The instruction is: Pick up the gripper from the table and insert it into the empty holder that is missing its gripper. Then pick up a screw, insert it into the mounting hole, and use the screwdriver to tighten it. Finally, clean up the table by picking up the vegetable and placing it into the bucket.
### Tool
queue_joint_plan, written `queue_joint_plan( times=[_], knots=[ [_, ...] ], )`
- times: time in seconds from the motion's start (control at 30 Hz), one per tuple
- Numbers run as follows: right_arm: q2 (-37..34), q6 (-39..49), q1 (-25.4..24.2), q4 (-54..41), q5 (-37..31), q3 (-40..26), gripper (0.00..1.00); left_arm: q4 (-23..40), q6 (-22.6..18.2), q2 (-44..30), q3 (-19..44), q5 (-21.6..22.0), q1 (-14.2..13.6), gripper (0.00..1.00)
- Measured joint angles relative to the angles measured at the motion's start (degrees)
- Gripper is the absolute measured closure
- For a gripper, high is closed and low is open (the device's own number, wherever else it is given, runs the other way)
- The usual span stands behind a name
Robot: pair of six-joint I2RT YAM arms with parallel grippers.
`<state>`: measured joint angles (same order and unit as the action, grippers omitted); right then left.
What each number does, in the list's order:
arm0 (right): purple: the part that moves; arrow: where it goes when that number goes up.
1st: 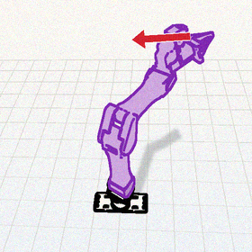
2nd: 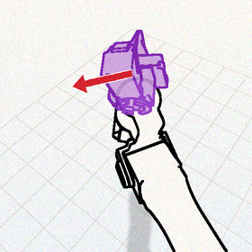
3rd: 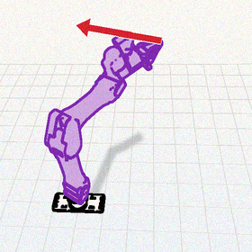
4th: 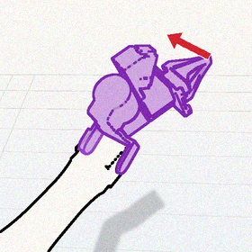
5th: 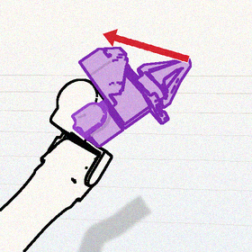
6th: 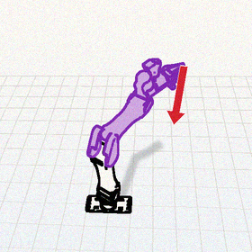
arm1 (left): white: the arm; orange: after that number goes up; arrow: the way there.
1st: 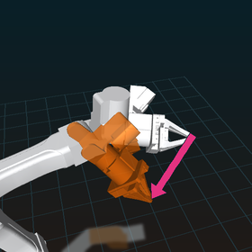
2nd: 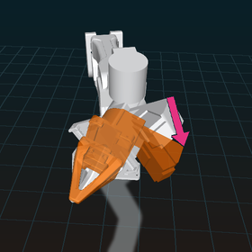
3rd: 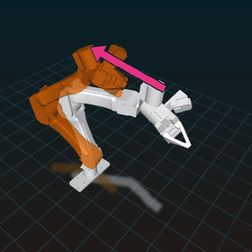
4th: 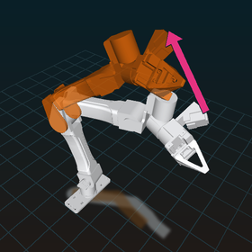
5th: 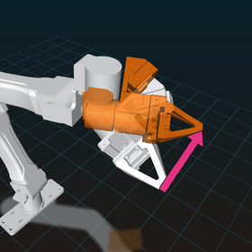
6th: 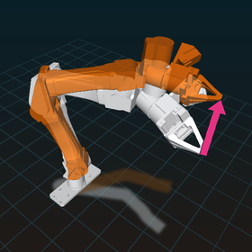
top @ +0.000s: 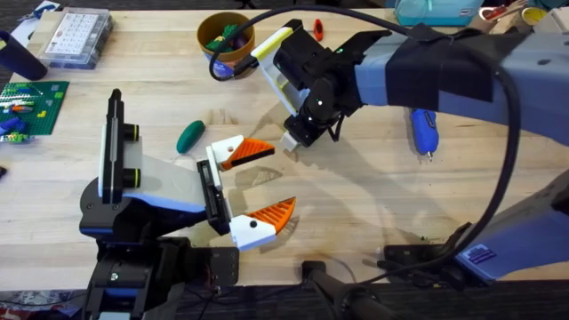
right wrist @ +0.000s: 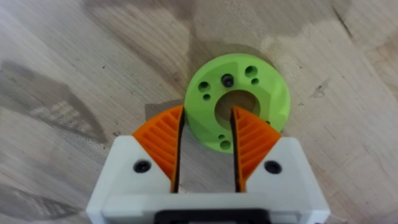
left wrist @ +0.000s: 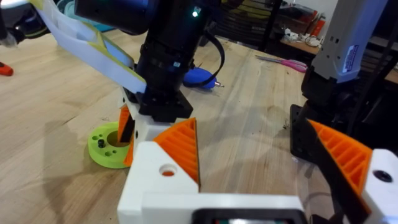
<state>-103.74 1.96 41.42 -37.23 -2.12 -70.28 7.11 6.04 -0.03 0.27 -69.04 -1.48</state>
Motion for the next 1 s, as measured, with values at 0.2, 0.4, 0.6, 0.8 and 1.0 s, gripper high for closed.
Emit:
queue_joint_plan(
  times=[0.2, 0.4, 0.6, 0.8, 1.0],
  knots=[
    [0.00, -0.02, 0.03, -0.07, 0.04, 0.00, 0.566, -0.07, 0.04, -0.01, 0.00, -0.17, 0.00, 0.011],
    [0.00, -0.03, 0.03, -0.26, 0.02, -0.07, 0.566, -0.07, 0.04, -0.01, 0.00, -0.17, 0.00, 0.011],
    [0.01, -0.07, 0.03, -1.85, 0.01, -2.49, 0.566, -0.07, 0.04, -0.01, 0.00, -0.19, 0.00, 0.011],
    [0.03, -0.07, 0.03, -1.06, 0.01, -5.32, 0.566, -0.07, 0.04, -0.01, 0.00, -0.19, 0.00, 0.011],
    [0.02, -0.07, 0.03, 0.27, 0.01, -5.33, 0.566, -0.07, 0.04, -0.01, 0.00, -0.18, 0.00, 0.011]
  ],
)
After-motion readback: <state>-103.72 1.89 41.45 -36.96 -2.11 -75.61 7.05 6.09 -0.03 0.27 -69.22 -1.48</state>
